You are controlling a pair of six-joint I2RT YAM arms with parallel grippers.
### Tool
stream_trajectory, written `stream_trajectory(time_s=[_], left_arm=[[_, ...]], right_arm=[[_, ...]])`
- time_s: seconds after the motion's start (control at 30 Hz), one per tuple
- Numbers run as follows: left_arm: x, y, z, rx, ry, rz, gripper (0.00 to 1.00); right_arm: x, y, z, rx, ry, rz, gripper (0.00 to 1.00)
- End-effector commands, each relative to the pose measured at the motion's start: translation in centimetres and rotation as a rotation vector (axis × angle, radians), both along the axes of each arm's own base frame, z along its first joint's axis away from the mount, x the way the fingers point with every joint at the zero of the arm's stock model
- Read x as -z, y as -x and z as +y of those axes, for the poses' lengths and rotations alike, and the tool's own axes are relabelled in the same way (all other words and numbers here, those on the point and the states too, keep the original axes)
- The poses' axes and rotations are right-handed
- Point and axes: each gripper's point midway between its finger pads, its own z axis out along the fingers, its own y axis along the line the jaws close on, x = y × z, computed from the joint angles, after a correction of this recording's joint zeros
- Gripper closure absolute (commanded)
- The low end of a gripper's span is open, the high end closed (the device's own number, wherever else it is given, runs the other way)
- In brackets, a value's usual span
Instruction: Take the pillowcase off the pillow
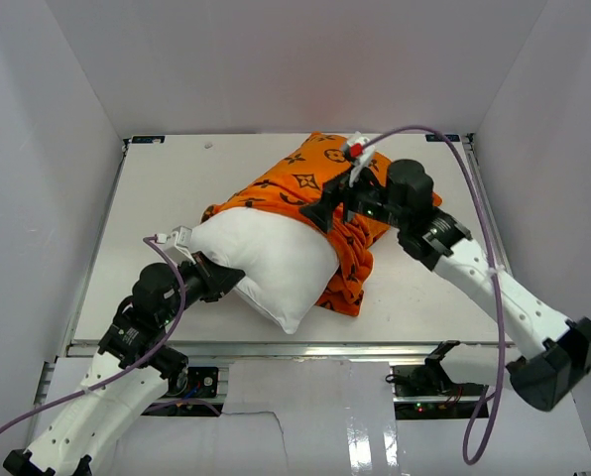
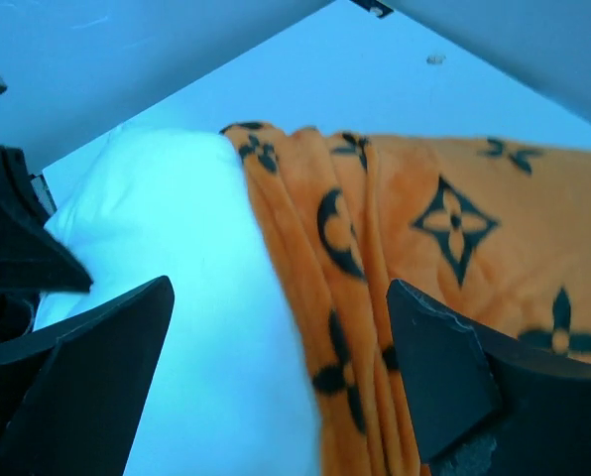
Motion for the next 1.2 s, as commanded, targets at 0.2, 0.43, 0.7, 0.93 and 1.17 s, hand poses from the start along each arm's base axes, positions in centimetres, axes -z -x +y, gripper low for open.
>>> stream_trajectory(time_s=[0.2,0.43,0.7,0.93,1.17], left_arm=[[-2.8,0.1,-0.8,0.045,0.077,-0.097,1.00],[-3.3,0.2,-0.8,0.048,0.074,-0.113,1.00],[-7.7,1.3,0.0,0.035,0.131,-0.185,1.00],[-13.7,2.9,2.5,-0.054,0.190,-0.280,1.00],[-13.1,3.2,7.5,-0.286,0.133,-0.269,1.00]], right_arm=[[1.9,-4.6,8.1,-0.224,0.128,-0.148,0.06],[6.0,-7.5,12.1,-0.266,0.151,-0.101,0.16],[8.3,-16.0,9.8,0.059,0.232,-0.102,0.61],[9.5,-22.7,4.4,0.327,0.315,-0.111,0.92],[13.3,-27.3,-4.1,0.607,0.232,0.128,0.92]])
